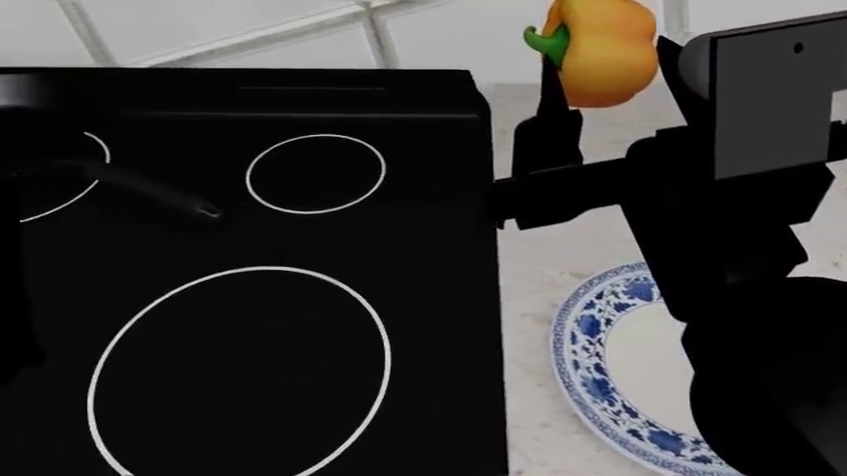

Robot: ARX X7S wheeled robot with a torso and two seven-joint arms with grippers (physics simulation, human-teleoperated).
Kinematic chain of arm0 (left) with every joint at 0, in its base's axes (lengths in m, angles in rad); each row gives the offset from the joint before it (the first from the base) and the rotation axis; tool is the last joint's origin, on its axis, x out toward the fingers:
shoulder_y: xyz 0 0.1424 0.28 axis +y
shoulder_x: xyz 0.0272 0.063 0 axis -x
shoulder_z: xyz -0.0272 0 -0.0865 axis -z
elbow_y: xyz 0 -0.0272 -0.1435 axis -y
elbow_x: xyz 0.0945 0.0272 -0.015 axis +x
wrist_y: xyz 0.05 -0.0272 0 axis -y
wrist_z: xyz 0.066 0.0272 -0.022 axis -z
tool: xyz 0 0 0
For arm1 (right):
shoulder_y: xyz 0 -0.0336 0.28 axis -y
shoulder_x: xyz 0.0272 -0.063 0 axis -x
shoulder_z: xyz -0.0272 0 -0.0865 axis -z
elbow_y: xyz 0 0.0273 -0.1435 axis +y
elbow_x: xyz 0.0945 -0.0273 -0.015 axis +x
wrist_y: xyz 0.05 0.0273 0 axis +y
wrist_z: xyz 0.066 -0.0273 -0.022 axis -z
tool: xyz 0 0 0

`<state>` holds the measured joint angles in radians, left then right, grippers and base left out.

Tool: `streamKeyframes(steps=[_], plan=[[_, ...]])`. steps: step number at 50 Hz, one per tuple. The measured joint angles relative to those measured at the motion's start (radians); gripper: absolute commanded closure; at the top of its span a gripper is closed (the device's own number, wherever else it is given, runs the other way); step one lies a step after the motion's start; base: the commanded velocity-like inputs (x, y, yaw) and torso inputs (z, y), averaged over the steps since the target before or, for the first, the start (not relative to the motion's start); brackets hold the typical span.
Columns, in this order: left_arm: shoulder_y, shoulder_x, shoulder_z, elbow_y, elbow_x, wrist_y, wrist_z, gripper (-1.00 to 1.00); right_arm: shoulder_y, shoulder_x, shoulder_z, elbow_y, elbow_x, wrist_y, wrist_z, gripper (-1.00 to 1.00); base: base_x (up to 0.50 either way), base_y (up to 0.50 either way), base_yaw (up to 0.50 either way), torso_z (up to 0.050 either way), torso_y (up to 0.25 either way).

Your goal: Pick the bell pepper from the plate and place it in the pan.

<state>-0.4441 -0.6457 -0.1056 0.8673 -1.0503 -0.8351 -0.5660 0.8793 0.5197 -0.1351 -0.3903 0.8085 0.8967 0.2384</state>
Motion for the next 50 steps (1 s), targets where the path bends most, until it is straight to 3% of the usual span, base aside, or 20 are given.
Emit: streamKeyframes(steps=[50], plan=[[0.022,0.003,0.025,-0.013,-0.011,0.011,-0.015,-1.0,-0.043,0.025,-0.013,-0.02,0.013,0.013,0.019,1.0,0.0,0.5,0.0,0.0,0.0]])
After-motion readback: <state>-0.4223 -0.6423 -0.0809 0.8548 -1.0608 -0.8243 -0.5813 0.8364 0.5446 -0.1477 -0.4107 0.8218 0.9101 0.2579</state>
